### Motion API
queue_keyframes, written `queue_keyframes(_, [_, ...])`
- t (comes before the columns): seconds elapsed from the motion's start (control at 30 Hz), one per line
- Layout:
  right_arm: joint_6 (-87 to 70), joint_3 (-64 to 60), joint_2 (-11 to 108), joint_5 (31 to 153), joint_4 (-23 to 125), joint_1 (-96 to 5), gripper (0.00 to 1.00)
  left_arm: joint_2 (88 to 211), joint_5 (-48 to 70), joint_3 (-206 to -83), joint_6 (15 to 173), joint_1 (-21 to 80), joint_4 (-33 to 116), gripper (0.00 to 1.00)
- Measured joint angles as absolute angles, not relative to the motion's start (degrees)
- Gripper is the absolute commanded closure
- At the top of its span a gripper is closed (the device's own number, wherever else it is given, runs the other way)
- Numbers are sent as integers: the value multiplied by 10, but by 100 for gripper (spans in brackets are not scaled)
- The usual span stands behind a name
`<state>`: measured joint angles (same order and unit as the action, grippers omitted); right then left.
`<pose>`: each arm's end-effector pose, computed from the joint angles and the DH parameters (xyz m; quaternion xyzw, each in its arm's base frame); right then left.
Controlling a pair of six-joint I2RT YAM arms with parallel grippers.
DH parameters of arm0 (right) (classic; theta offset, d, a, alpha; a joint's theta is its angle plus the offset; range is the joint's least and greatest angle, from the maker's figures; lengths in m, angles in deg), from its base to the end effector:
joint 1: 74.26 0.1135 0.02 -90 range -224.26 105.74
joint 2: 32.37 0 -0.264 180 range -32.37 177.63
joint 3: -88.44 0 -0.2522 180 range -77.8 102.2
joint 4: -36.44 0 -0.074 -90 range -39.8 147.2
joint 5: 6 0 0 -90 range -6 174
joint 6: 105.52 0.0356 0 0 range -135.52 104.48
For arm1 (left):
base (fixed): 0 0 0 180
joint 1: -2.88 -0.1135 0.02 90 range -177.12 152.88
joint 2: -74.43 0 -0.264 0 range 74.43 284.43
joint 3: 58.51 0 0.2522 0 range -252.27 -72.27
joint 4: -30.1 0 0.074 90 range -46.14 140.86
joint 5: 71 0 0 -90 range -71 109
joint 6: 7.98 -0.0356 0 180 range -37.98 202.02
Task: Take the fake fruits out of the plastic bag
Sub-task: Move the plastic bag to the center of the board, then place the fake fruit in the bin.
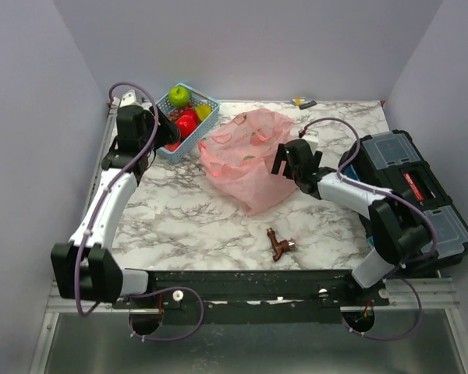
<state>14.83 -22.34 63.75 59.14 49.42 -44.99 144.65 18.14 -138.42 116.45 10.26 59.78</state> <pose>0.3167 0.1603 0.1937 0.0995 0.8837 0.0364 0.4558 0.2798 -0.0368 0.3669 -0.1874 0.7974 -0.2104 0.5337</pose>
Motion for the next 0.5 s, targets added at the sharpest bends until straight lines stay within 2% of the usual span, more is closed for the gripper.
queue_keyframes(0.13, [127, -221, 556, 591, 541, -449, 0, 1563, 207, -1425, 1186, 74, 551, 100])
queue_keyframes(0.3, [124, -227, 416, 630, 579, -449, 0, 1705, 266, -1539, 1169, 57, 503, 100])
queue_keyframes(0.5, [127, -282, 253, 703, 607, -447, 0, 1851, 264, -1695, 1174, 39, 494, 80])
